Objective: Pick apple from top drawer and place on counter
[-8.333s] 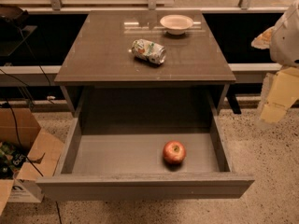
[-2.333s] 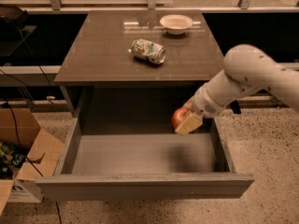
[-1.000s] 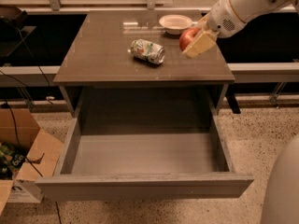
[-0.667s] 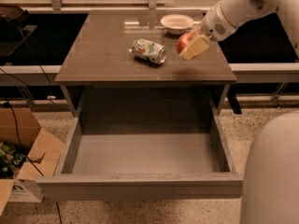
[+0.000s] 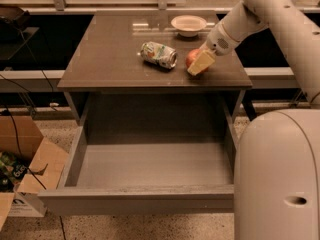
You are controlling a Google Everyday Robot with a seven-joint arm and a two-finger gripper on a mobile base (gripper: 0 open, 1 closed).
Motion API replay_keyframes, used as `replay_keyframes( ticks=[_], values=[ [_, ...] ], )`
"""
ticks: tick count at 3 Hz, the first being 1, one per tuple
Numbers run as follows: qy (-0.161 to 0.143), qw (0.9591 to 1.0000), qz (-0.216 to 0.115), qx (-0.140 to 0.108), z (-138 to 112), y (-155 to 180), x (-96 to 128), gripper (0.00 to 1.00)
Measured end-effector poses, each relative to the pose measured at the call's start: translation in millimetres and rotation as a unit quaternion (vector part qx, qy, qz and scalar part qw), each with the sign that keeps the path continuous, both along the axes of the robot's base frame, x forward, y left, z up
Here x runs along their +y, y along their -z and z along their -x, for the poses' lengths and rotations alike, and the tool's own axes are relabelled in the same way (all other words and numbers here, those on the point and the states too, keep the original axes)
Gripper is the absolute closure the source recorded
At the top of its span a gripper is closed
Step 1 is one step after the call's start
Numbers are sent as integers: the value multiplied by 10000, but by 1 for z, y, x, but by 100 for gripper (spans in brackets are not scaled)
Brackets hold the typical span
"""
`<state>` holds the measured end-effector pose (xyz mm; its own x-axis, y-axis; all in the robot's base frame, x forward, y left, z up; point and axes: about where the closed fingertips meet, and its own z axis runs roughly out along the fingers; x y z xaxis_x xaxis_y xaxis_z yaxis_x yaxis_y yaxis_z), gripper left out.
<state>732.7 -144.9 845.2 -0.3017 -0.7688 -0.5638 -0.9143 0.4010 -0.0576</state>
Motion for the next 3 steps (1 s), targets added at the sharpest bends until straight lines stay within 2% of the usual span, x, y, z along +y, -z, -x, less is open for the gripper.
replay_keyframes(
  ticks=[2,3],
  values=[
    [109,9998,-18,181,-5,12,-2,11],
    [109,9998,-18,181,-5,12,-2,0]
  ],
)
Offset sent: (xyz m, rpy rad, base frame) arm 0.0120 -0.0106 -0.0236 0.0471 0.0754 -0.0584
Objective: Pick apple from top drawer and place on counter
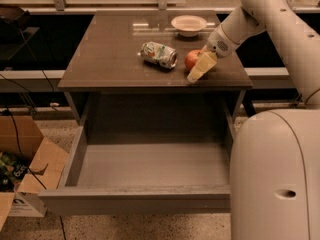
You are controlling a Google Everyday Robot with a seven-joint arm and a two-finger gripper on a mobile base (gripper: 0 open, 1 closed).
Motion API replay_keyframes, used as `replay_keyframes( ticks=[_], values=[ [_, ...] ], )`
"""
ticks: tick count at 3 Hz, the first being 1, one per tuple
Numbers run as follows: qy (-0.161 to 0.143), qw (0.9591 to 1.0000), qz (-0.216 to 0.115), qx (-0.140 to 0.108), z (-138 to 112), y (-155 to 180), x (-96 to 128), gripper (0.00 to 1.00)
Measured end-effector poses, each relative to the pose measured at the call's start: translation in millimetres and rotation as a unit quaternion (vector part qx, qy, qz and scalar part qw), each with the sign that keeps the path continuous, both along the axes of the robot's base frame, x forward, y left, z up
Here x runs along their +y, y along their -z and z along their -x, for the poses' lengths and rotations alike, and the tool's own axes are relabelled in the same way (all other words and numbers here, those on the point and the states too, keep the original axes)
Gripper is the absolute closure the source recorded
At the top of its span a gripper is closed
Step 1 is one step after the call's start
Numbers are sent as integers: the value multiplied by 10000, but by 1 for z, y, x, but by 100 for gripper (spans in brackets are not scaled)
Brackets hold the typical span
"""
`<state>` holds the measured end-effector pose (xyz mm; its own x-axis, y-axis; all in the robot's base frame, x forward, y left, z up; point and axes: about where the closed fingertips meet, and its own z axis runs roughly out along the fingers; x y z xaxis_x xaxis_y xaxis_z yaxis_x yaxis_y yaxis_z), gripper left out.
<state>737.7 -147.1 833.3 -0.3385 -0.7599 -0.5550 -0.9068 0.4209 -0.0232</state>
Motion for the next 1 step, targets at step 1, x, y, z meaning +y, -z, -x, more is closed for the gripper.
replay_keyframes(
  ticks=[1],
  values=[
    [0,10000,0,0,0,0,0,0]
  ],
)
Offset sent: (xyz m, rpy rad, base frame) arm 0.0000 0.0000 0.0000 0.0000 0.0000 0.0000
